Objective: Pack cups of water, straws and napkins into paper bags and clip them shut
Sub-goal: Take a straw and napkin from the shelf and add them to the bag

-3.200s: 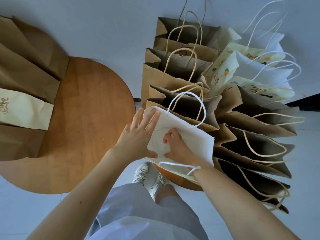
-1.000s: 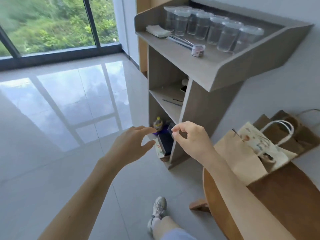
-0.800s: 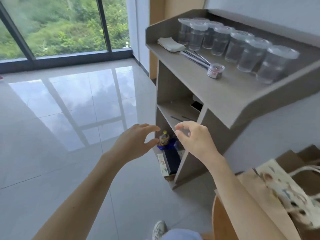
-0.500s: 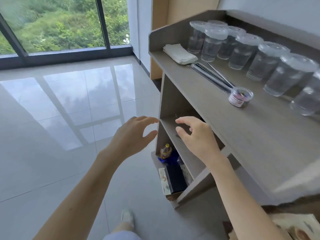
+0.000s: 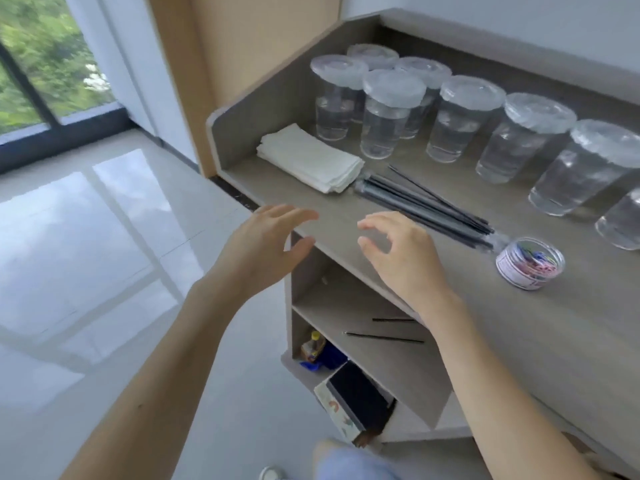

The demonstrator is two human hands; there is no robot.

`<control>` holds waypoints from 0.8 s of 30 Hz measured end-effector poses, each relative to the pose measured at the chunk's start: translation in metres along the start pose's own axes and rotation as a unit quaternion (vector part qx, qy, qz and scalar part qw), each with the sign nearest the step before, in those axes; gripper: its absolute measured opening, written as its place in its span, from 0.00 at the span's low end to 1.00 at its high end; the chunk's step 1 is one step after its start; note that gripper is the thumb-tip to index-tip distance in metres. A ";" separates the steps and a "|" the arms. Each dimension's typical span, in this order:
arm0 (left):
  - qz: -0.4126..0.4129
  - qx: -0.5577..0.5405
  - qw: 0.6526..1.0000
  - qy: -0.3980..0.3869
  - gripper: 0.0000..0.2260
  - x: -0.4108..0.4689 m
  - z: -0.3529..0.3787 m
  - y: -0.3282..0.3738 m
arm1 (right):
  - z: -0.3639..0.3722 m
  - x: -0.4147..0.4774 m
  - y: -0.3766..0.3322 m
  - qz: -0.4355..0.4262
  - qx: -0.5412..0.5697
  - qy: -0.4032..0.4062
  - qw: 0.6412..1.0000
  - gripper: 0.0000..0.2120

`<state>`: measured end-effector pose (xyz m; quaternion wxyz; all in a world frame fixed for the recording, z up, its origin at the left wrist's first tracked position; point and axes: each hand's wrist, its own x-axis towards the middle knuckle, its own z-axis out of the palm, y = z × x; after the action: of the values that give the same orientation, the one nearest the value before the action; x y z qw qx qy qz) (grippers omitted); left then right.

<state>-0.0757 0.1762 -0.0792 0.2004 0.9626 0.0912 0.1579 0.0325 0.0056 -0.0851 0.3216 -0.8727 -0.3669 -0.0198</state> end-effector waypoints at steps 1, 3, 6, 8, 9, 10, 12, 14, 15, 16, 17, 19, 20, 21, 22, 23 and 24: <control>0.019 -0.002 1.000 -0.009 0.15 0.014 0.002 -0.007 | 0.001 0.009 0.004 0.012 -0.013 0.013 1.000 0.10; 0.053 -0.003 0.999 -0.013 0.15 0.039 0.007 -0.019 | 0.004 0.025 0.011 0.021 -0.033 0.039 0.998 0.09; 0.093 0.006 0.996 -0.007 0.16 0.073 0.014 -0.035 | 0.009 0.048 0.022 0.034 -0.046 0.070 0.996 0.09; 0.124 0.013 0.992 -0.005 0.16 0.094 0.016 -0.043 | 0.012 0.061 0.026 0.048 -0.058 0.088 0.993 0.09; 0.135 0.014 0.991 -0.007 0.16 0.103 0.017 -0.048 | 0.014 0.067 0.028 0.056 -0.067 0.086 0.992 0.09; 0.142 0.013 0.990 -0.010 0.16 0.111 0.018 -0.052 | 0.015 0.071 0.029 0.061 -0.076 0.076 0.992 0.10; 0.143 0.009 0.989 -0.022 0.17 0.125 0.021 -0.060 | 0.020 0.079 0.030 0.069 -0.091 0.049 0.992 0.11; 0.147 -0.003 0.988 -0.043 0.20 0.136 0.023 -0.067 | 0.025 0.083 0.031 0.081 -0.104 0.046 0.990 0.12; 0.157 -0.010 0.986 -0.054 0.21 0.141 0.024 -0.070 | 0.027 0.084 0.031 0.087 -0.109 0.050 0.989 0.12; 0.172 -0.014 0.983 -0.063 0.22 0.146 0.025 -0.076 | 0.029 0.084 0.030 0.094 -0.114 0.057 0.987 0.11; 0.189 -0.018 0.979 -0.067 0.23 0.151 0.026 -0.080 | 0.031 0.085 0.028 0.103 -0.119 0.065 0.985 0.10; 0.208 -0.038 0.974 -0.080 0.24 0.161 0.026 -0.087 | 0.035 0.087 0.024 0.122 -0.134 0.085 0.980 0.09; 0.208 -0.050 0.972 -0.097 0.23 0.166 0.025 -0.090 | 0.037 0.089 0.021 0.132 -0.143 0.094 0.976 0.09; 0.213 -0.061 0.969 -0.110 0.23 0.170 0.023 -0.092 | 0.039 0.091 0.017 0.143 -0.149 0.097 0.974 0.09; 0.225 -0.074 0.965 -0.117 0.21 0.173 0.022 -0.095 | 0.041 0.091 0.013 0.156 -0.152 0.093 0.972 0.09; 0.239 -0.087 0.959 -0.121 0.20 0.175 0.021 -0.098 | 0.043 0.091 0.009 0.167 -0.154 0.087 0.970 0.10; 0.256 -0.096 0.954 -0.122 0.18 0.177 0.021 -0.101 | 0.044 0.091 0.006 0.176 -0.155 0.083 0.969 0.10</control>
<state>0.0848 0.3026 -0.0923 0.2548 0.9417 -0.1990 0.0928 0.0935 0.0850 -0.0986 0.2100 -0.9582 -0.1717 -0.0914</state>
